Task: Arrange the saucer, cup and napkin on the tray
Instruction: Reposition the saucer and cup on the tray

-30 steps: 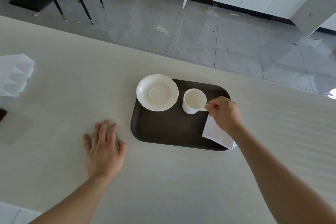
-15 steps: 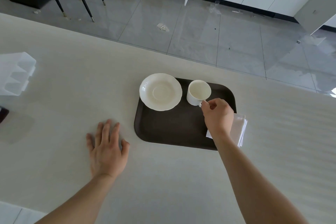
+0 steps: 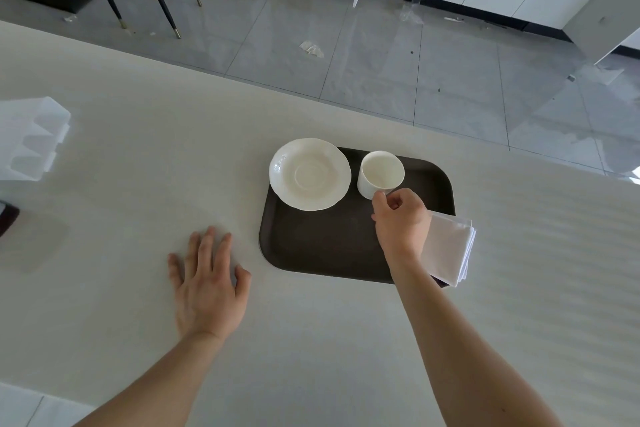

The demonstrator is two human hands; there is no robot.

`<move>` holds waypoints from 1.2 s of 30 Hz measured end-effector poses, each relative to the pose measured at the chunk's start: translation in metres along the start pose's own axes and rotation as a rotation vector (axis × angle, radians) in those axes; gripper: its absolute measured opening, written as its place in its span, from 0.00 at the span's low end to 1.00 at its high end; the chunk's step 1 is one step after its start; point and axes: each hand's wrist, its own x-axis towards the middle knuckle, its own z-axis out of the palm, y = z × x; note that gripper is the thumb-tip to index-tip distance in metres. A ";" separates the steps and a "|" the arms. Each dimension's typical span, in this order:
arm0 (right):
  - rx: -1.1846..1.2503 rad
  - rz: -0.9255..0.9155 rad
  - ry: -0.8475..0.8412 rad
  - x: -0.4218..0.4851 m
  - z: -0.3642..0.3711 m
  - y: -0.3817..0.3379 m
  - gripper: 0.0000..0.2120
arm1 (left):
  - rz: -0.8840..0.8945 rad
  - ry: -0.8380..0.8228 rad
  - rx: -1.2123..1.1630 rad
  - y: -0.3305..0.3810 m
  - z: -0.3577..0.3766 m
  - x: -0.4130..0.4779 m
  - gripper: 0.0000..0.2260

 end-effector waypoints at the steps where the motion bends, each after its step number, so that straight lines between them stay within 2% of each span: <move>1: 0.003 0.003 0.004 -0.001 0.001 -0.001 0.14 | 0.000 0.001 -0.002 0.000 0.000 0.000 0.27; 36: 0.000 -0.042 -0.082 -0.001 0.003 -0.007 0.14 | -0.016 -0.015 -0.009 0.003 -0.005 -0.001 0.27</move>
